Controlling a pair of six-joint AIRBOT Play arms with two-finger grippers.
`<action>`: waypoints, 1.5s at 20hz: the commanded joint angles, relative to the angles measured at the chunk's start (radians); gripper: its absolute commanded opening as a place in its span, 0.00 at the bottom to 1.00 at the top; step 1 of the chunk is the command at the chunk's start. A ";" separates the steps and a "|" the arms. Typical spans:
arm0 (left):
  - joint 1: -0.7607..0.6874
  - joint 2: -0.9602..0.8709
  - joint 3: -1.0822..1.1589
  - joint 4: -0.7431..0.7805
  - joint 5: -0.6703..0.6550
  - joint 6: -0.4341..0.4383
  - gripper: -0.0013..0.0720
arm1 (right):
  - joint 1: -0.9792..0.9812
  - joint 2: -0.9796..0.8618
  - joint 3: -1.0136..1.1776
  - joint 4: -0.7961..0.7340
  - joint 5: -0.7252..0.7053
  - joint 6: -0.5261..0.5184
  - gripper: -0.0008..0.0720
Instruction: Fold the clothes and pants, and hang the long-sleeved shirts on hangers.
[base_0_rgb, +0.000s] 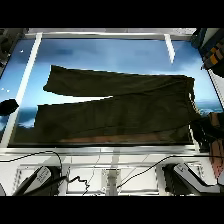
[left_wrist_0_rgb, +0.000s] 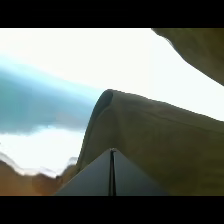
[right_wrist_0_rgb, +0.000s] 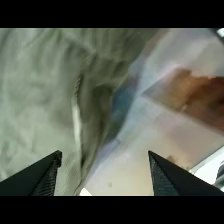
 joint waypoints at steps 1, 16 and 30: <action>0.002 -0.013 -0.003 0.000 -0.026 -0.069 0.47 | -0.001 -0.056 -0.021 0.015 -0.156 0.014 0.80; 0.007 0.254 -0.003 0.114 -0.269 -0.280 0.66 | -0.001 -0.111 -0.063 0.398 -0.274 -0.182 0.77; 0.021 0.252 -0.447 0.187 -0.163 -0.399 0.68 | -0.001 -0.140 -0.063 0.358 -0.289 -0.180 0.05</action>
